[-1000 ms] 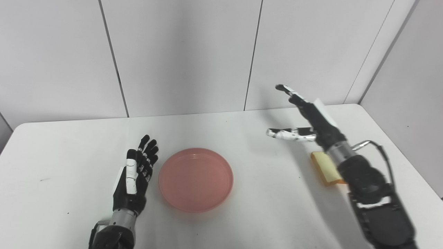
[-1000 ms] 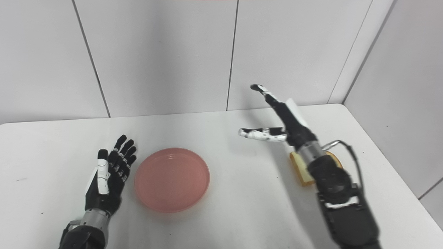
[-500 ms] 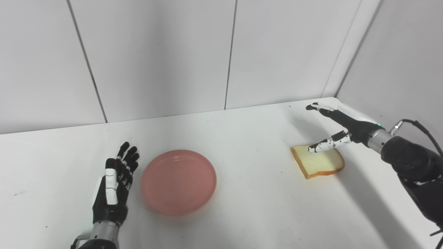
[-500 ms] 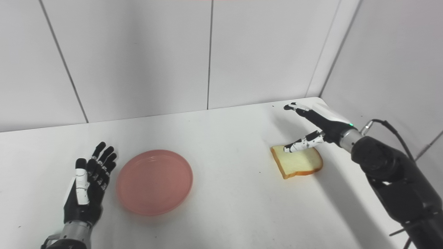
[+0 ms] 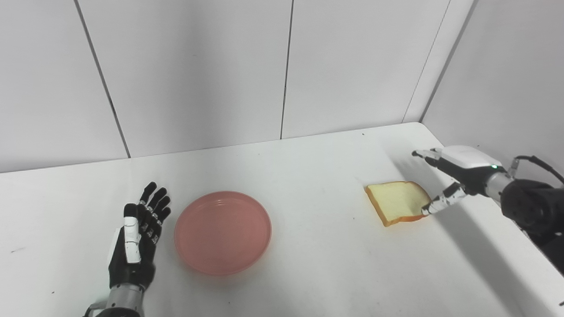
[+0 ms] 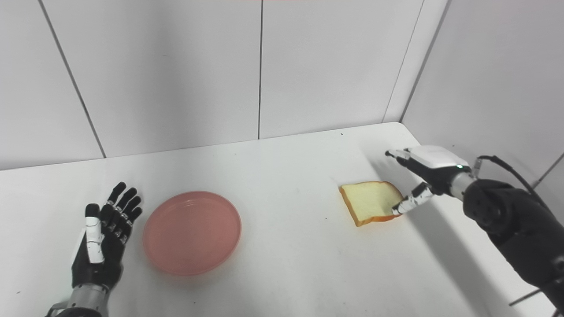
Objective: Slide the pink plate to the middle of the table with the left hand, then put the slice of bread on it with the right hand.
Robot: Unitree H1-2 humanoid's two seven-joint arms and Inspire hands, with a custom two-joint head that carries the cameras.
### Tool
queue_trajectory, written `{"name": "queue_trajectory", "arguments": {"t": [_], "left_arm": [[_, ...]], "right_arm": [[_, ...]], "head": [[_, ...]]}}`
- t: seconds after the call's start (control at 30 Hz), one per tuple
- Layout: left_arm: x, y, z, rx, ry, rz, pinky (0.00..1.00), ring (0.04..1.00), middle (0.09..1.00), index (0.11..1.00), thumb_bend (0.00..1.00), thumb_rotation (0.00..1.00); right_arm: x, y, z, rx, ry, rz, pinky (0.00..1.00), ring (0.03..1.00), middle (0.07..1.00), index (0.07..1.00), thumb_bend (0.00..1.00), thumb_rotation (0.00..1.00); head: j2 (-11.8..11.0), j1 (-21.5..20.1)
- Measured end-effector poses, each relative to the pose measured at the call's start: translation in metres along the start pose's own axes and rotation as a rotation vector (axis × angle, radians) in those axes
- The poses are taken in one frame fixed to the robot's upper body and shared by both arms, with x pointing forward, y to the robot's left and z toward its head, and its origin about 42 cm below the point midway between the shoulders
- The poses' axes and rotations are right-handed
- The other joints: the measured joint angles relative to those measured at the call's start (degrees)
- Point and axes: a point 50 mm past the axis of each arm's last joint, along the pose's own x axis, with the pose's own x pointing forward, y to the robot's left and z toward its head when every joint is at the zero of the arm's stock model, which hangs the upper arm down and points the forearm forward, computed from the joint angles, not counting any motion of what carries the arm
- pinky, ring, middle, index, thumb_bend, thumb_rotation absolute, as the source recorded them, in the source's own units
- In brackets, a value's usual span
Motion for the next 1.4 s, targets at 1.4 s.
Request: {"name": "queue_trajectory", "arguments": {"t": [1.4], "left_arm": [[0.004,0.001,0.001,0.006,0.002,-0.015,0.94,0.926,0.917,0.912,0.69,0.94]], "right_arm": [[0.081,0.019,0.015,0.162,-0.031,0.078,0.73,0.885,0.948,0.929,0.94,0.10]], "head": [[0.1,-0.1]]}}
